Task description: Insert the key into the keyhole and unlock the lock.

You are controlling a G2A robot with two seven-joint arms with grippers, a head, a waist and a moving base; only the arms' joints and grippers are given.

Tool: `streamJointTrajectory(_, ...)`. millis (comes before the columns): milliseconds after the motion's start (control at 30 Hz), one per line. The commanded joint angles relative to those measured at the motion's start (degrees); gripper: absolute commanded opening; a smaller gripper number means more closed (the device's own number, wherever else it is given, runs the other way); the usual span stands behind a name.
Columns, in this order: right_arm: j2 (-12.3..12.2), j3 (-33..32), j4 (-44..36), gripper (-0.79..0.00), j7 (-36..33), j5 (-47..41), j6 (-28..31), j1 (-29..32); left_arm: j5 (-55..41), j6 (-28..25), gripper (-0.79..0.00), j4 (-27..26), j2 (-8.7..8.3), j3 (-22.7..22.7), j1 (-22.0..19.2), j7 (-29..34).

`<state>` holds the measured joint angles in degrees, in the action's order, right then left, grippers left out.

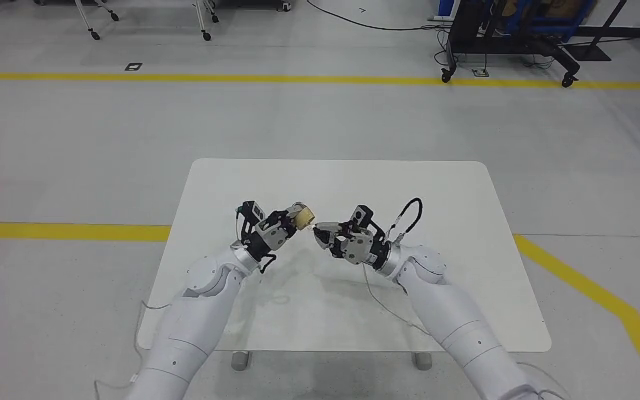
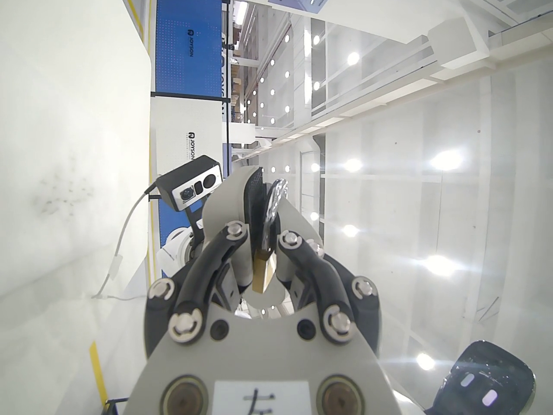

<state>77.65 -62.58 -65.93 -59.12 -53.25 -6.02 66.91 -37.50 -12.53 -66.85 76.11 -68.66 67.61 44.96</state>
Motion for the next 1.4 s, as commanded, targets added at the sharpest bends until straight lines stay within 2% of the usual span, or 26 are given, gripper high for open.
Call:
streamJointTrajectory(0, -0.08, 0.00, -0.73, -0.520, 0.26, 0.39, -0.06, 0.35, -0.11, 0.01, -0.785, 0.09, 0.00, -0.05, -0.03, -0.05)
streamJointTrajectory(300, 0.12, 0.85, -0.38, -0.566, 0.99, -0.11, -0.65, 0.20, 0.22, -0.30, -0.785, 0.08, 0.00, 0.15, -0.07, 0.56)
streamJointTrajectory(333, 0.19, 0.97, -0.01, -0.588, 1.04, -0.32, -0.64, 0.01, 0.42, -0.32, -0.785, 0.05, -0.01, 0.25, -0.11, 0.85)
streamJointTrajectory(467, 0.57, 1.33, 2.07, -0.785, 0.52, -3.01, -1.51, -0.68, 1.10, -0.54, -0.785, -0.04, -0.06, 0.68, -0.36, 2.65)
streamJointTrajectory(700, 1.05, 1.70, 4.41, -0.785, -3.01, -6.77, -1.89, -1.38, 2.13, -2.09, -0.785, -0.11, -0.13, 1.02, -0.52, 4.25)
streamJointTrajectory(900, 1.07, 1.61, 5.19, -0.785, -3.49, -6.50, -1.53, -1.74, 2.39, -3.72, -0.785, -0.34, -0.14, 0.83, -0.21, 3.21)
streamJointTrajectory(933, 1.01, 1.50, 4.98, -0.763, -3.59, -6.18, -1.30, -1.72, 2.32, -3.84, -0.785, -0.38, -0.16, 0.70, -0.13, 2.97)
streamJointTrajectory(967, 0.93, 1.36, 4.78, -0.566, -3.58, -5.66, -1.00, -1.67, 2.18, -3.90, -0.785, -0.42, -0.17, 0.56, -0.04, 2.68)
streamJointTrajectory(1000, 0.82, 1.18, 4.57, -0.437, -3.30, -5.00, -0.78, -1.61, 2.05, -3.82, -0.785, -0.47, -0.18, 0.49, 0.06, 2.43)
streamJointTrajectory(1033, 0.70, 1.00, 4.18, -0.372, -3.08, -4.26, -0.57, -1.52, 1.96, -3.69, -0.785, -0.50, -0.18, 0.43, 0.13, 2.21)
streamJointTrajectory(1067, 0.55, 0.77, 3.76, -0.231, -2.75, -3.37, -0.28, -1.39, 1.86, -3.61, -0.785, -0.55, -0.19, 0.37, 0.18, 1.99)
streamJointTrajectory(1133, 0.22, 0.19, 2.63, -0.102, -2.06, -1.79, 0.13, -0.91, 1.66, -3.61, -0.785, -0.69, -0.17, 0.37, 0.32, 1.76)
streamJointTrajectory(1233, -0.48, -1.36, 0.43, 0.000, -1.58, 0.67, 0.87, 0.14, 1.78, -3.24, -0.785, -0.68, -0.18, 0.36, 0.38, 1.14)
streamJointTrajectory(1367, -2.38, -6.45, -5.32, 0.000, 1.83, 7.44, 2.20, 3.06, 3.86, -1.86, -0.785, -0.46, -0.26, 0.63, 0.21, -0.55)
